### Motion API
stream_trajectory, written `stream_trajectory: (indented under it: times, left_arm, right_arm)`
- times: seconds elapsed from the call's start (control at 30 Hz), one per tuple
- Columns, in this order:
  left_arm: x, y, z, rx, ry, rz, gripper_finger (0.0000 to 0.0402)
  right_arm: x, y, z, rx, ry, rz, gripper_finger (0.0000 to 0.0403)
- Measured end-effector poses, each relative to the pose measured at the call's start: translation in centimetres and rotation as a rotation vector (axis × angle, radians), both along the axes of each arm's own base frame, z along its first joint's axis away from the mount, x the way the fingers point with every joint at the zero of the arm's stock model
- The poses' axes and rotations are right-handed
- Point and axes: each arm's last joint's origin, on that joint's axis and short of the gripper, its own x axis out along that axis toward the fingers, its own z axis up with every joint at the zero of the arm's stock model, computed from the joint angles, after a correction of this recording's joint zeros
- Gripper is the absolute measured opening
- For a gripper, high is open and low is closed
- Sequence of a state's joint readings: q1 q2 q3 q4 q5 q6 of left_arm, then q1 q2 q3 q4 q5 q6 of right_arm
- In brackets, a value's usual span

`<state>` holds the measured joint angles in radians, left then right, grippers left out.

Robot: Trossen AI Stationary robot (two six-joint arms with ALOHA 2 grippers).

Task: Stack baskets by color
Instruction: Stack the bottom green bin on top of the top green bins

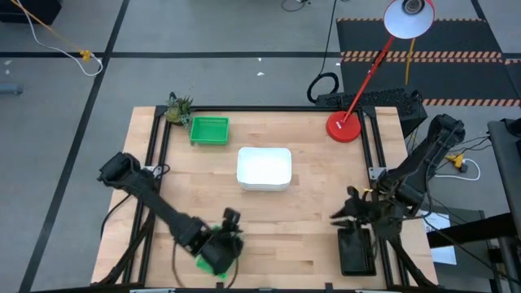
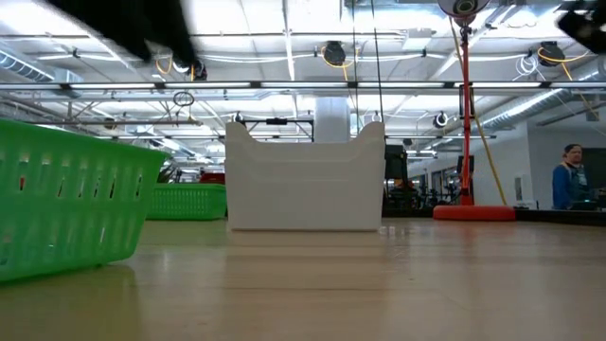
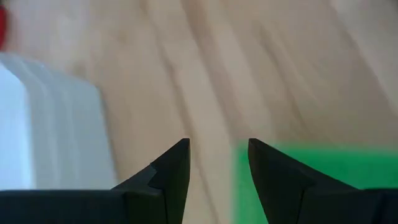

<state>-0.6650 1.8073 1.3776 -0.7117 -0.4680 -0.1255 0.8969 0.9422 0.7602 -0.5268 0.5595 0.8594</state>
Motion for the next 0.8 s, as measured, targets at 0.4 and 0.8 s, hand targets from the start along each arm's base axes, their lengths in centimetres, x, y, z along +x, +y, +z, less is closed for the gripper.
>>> stream_trajectory:
  times: [0.4,0.8]
  left_arm:
    - [-6.5,-5.7,-0.6,-0.232,0.199,0.020,0.0163]
    - [-8.1,-8.4,-1.9,-0.349,0.218,0.083,0.0163]
  right_arm:
    - [5.5,-0.3,-1.1,-0.311,-0.140,-0.059,0.0077]
    - [8.0,0.1,-2.6,-0.347,-0.124,-0.010,0.0077]
